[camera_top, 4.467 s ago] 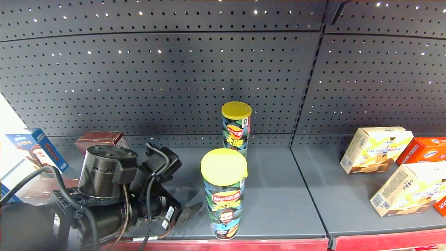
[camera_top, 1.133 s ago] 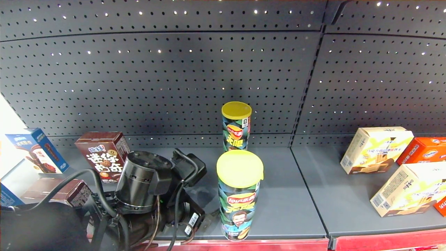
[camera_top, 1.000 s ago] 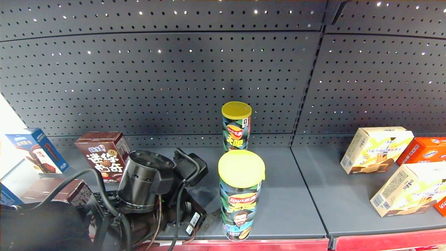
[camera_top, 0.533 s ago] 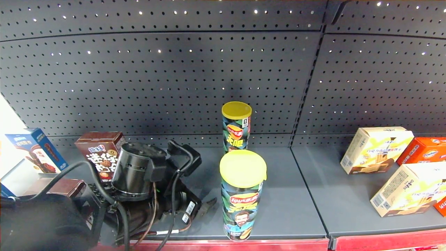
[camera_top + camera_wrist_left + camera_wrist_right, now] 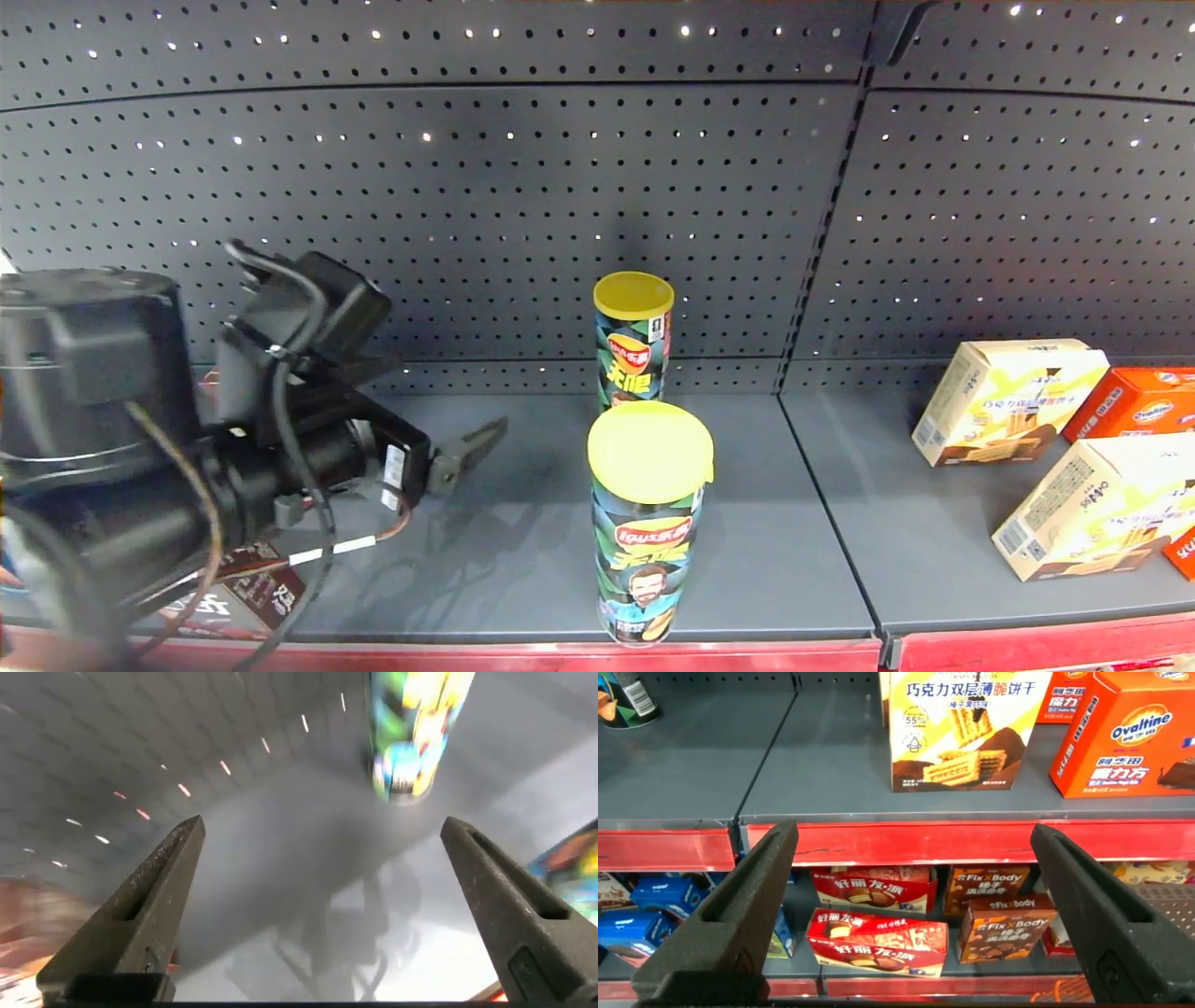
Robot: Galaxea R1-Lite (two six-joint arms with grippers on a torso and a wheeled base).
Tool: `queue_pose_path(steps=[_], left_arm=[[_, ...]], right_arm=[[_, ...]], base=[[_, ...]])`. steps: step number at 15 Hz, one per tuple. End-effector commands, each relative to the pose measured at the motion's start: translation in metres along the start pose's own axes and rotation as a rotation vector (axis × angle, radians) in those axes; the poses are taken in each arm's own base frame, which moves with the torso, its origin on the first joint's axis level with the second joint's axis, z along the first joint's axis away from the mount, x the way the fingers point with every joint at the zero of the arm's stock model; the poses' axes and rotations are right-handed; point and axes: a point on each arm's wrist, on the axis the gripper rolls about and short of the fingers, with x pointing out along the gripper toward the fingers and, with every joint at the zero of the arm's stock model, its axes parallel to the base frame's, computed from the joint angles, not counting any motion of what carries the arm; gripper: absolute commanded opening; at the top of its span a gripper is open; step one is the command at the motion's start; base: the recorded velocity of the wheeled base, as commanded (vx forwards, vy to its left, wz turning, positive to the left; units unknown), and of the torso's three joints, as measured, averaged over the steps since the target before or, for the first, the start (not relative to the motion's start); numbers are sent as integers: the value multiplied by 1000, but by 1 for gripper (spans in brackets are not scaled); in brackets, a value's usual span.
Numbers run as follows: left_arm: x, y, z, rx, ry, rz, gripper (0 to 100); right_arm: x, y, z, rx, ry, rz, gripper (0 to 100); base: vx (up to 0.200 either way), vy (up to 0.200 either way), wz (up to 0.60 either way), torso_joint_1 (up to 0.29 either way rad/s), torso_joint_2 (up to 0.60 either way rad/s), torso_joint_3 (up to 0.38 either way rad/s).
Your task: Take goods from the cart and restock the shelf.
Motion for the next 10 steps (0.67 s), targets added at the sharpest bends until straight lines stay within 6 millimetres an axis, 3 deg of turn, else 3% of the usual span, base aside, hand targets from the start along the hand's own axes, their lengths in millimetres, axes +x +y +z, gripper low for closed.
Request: queue_pose_path(steps=[1, 4, 6, 8, 10], left_arm=[[-72, 15, 12, -27, -185, 81, 100], [-136, 24, -19, -71, -275, 286, 100], [-166, 26, -44, -88, -318, 422, 100], [-187, 24, -57, -94, -364, 489, 100], [-198, 16, -92, -91, -340, 524, 100]], right_arm=[[0, 0, 0, 0, 1, 0, 100], [0, 0, 0, 0, 3, 0, 100], [0, 0, 0, 0, 1, 0, 100], [0, 0, 0, 0, 3, 0, 100], [0, 0, 0, 0, 3, 0, 100]], base=[[0, 0, 0, 0, 0, 0], [0, 0, 0, 0, 0, 0], [0, 0, 0, 0, 0, 0], [0, 0, 0, 0, 0, 0], [0, 0, 0, 0, 0, 0]])
